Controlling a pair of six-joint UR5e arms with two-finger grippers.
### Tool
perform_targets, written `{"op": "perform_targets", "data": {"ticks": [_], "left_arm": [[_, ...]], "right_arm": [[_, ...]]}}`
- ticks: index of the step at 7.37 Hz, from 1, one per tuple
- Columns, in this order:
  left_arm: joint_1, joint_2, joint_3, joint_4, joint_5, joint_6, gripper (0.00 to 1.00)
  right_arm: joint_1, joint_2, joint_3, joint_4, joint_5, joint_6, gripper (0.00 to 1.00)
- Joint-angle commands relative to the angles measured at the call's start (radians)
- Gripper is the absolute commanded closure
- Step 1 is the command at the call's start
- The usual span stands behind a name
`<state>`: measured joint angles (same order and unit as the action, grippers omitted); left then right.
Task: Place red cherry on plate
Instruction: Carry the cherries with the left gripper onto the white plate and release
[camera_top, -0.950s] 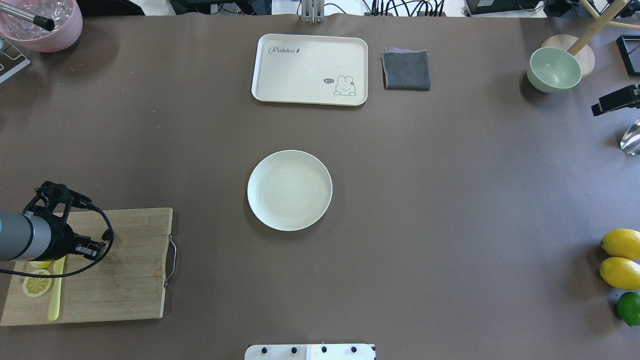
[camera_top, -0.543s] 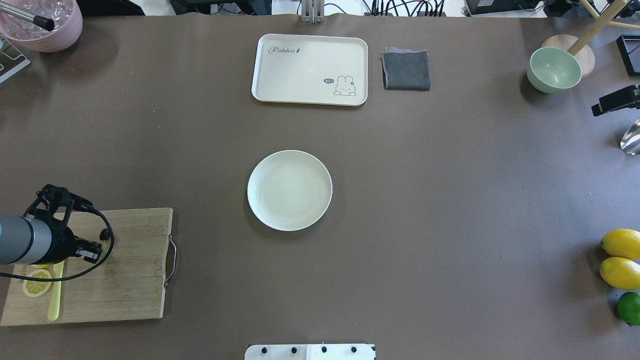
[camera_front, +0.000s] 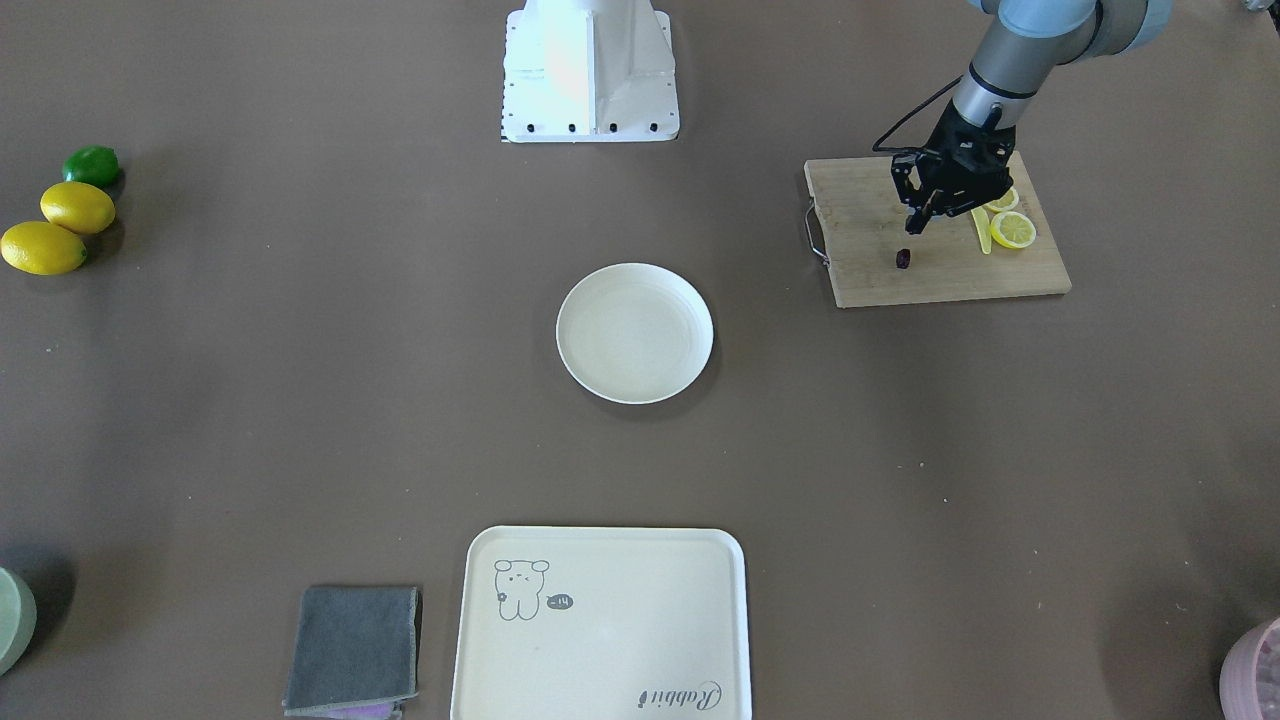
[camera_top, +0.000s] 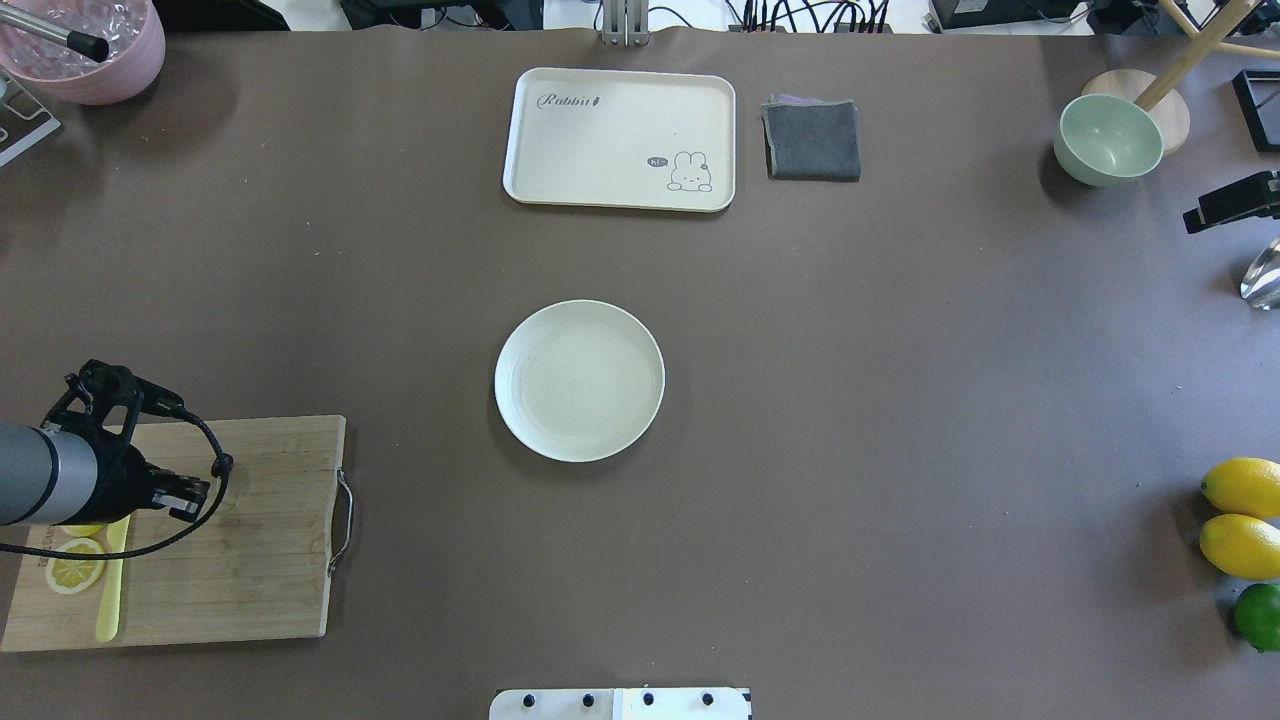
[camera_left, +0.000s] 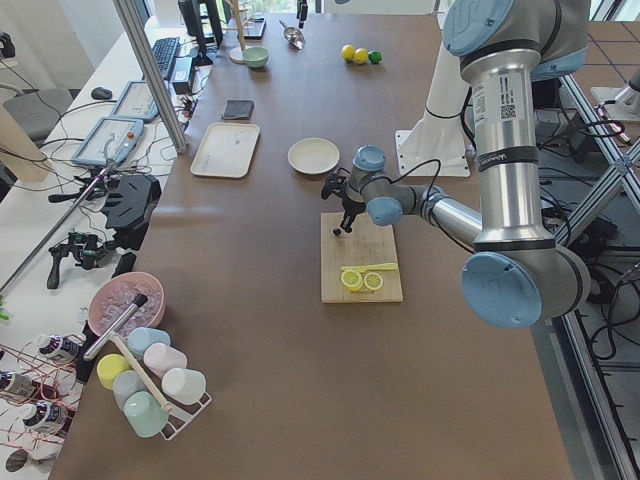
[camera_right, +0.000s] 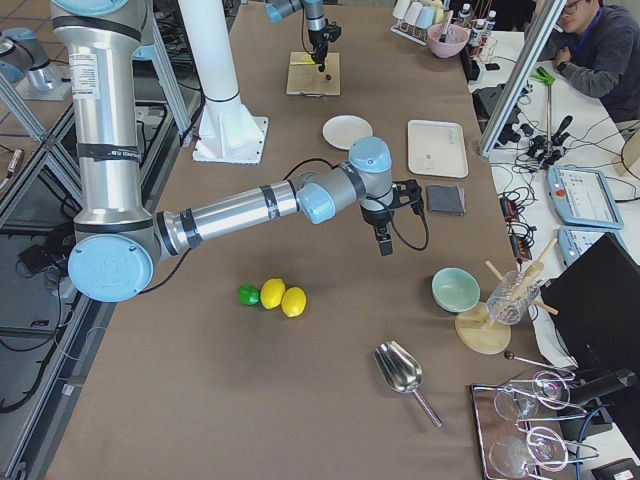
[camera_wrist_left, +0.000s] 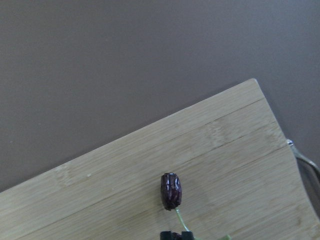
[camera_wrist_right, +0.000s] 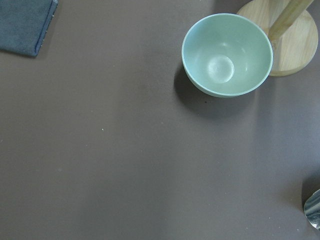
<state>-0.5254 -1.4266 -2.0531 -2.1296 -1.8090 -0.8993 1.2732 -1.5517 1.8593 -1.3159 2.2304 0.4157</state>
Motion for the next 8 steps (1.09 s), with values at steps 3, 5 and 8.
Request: {"op": "perform_targets", "data": {"ticks": [3,5,8], "left_arm": [[0.011,-0.419,0.179,0.011,0.011,-0.348,1.0],[0.015,-0.523,0.227,0.011,0.029,-0.406,1.0],[0.081,-0.652,0.335,0.011,0.155,-0.509,0.73]], "right_arm": [[0.0,-0.002,-0.002,0.0,-0.006,0.0,0.0],[0.0,-0.004,-0.003,0.0,-0.003,0.0,0.0],[0.002,-0.036,-0.006,0.006,-0.049,-0.011,0.0]]}}
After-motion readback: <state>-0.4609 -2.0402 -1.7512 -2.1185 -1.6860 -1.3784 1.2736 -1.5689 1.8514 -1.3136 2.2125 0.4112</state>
